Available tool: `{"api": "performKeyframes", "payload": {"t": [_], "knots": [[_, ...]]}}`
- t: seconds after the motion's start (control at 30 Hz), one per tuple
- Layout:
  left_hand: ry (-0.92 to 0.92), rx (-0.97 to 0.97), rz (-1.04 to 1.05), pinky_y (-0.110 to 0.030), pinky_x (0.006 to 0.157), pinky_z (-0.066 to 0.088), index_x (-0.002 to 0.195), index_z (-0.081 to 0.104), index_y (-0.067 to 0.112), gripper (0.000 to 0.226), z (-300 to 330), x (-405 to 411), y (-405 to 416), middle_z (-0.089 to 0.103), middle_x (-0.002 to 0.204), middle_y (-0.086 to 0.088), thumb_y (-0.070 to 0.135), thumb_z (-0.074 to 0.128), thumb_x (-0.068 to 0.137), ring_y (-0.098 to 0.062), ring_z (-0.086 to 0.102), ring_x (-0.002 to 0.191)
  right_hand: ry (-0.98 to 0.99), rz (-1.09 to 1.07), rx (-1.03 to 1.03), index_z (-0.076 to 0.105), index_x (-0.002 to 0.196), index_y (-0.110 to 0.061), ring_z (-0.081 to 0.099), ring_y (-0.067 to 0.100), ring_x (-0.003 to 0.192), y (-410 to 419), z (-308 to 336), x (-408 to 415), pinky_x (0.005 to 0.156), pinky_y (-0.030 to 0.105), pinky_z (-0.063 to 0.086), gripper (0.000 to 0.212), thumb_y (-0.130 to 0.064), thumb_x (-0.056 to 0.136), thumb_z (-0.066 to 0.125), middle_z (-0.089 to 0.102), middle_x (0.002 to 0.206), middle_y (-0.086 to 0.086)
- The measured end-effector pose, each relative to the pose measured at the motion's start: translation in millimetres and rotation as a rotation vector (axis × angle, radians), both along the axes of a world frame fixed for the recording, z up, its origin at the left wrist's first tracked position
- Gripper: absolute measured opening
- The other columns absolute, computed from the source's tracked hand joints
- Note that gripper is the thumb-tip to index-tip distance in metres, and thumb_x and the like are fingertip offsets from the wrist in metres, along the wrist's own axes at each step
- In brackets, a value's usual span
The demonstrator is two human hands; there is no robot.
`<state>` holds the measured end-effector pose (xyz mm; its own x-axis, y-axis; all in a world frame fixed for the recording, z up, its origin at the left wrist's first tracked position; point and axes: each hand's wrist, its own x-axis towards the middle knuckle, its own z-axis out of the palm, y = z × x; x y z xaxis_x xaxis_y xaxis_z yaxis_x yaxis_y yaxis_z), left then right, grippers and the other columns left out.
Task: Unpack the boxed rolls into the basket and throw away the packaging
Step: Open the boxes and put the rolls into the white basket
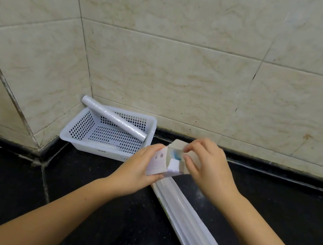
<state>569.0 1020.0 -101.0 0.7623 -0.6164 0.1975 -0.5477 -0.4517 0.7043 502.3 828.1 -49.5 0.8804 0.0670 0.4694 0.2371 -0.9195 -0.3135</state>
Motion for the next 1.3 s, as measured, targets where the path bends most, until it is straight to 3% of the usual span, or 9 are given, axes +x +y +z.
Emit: {"api": "performKeyframes", "payload": {"t": [0.13,0.27,0.37,0.5,0.67,0.8,0.93,1.13,1.3], "knots": [[-0.026,0.003,0.04,-0.03,0.103,0.039,0.136,0.032,0.034,0.069,1.0,8.3,-6.4,0.044,0.135,0.012,0.038,0.071,0.079,-0.003,0.041,0.122,0.147,0.16,0.02,0.061,0.115,-0.015,0.056,0.019,0.102,5.9,-3.1,-6.5,0.09,0.036,0.045,0.028,-0.013,0.088,0.053,0.064,0.111,0.001],[-0.055,-0.056,0.11,-0.031,0.094,0.044,0.127,0.035,0.042,0.062,6.9,8.9,-11.9,0.048,0.124,0.015,0.043,0.07,0.077,-0.005,0.046,0.114,0.095,0.12,0.164,0.065,0.091,-0.015,0.048,0.006,0.074,2.3,-0.6,-11.8,0.069,0.024,0.04,0.023,-0.001,0.082,0.049,0.058,0.089,-0.006],[-0.137,-0.062,0.156,-0.03,0.091,0.041,0.128,0.036,0.039,0.061,8.4,7.0,-14.6,0.047,0.12,0.016,0.041,0.069,0.077,-0.009,0.046,0.113,0.126,0.045,0.319,0.067,0.084,-0.016,0.058,0.007,0.071,3.9,-0.2,-8.9,0.065,0.023,0.044,0.027,0.003,0.082,0.048,0.059,0.084,-0.007],[-0.41,0.054,0.12,-0.026,0.101,0.028,0.132,0.039,0.028,0.058,7.4,2.7,-19.0,0.052,0.128,0.008,0.031,0.064,0.08,-0.011,0.044,0.118,0.224,-0.092,0.433,0.06,0.116,-0.02,0.061,0.001,0.072,5.3,6.1,5.6,0.064,0.015,0.045,0.029,-0.026,0.088,0.058,0.058,0.103,-0.01],[-0.541,0.049,0.174,-0.028,0.102,0.028,0.128,0.048,0.02,0.057,14.7,0.8,-21.6,0.057,0.122,0.004,0.019,0.068,0.076,-0.013,0.046,0.112,0.337,-0.12,0.404,0.058,0.118,-0.02,0.058,0.006,0.08,5.7,9.5,12.3,0.063,0.012,0.041,0.04,-0.032,0.08,0.064,0.061,0.096,-0.005],[-0.583,0.07,0.137,-0.041,0.102,0.038,0.128,0.05,0.016,0.058,16.4,-4.8,-19.7,0.058,0.121,-0.001,0.012,0.066,0.072,-0.014,0.043,0.109,0.358,-0.13,0.465,0.063,0.099,-0.011,0.061,0.015,0.083,10.3,10.0,15.5,0.062,0.019,0.046,0.031,-0.034,0.08,0.063,0.064,0.09,0.001],[-0.628,0.101,0.139,-0.05,0.102,0.039,0.125,0.052,0.011,0.064,16.6,-8.1,-20.7,0.059,0.117,-0.007,0.003,0.067,0.063,-0.017,0.04,0.107,0.343,-0.132,0.425,0.055,0.066,-0.011,0.049,0.016,0.07,14.9,6.8,19.5,0.042,0.007,0.037,0.018,-0.02,0.081,0.06,0.052,0.068,-0.002],[-0.602,0.099,0.126,-0.038,0.103,0.032,0.129,0.049,0.015,0.059,12.7,-4.7,-16.3,0.058,0.122,-0.002,0.015,0.068,0.073,-0.014,0.041,0.11,0.337,-0.132,0.427,0.064,0.071,-0.016,0.045,0.005,0.053,5.2,0.4,21.7,0.044,0.01,0.036,0.013,-0.019,0.083,0.061,0.051,0.059,-0.011],[-0.45,0.173,0.134,-0.027,0.101,0.027,0.134,0.04,0.026,0.058,-6.7,5.6,6.8,0.052,0.127,0.007,0.031,0.065,0.082,-0.013,0.044,0.116,0.496,-0.154,0.476,0.055,0.087,-0.005,0.062,0.008,0.048,-16.7,-4.1,16.0,0.043,0.018,0.043,0.018,-0.021,0.094,0.05,0.064,0.077,0.004]]}}
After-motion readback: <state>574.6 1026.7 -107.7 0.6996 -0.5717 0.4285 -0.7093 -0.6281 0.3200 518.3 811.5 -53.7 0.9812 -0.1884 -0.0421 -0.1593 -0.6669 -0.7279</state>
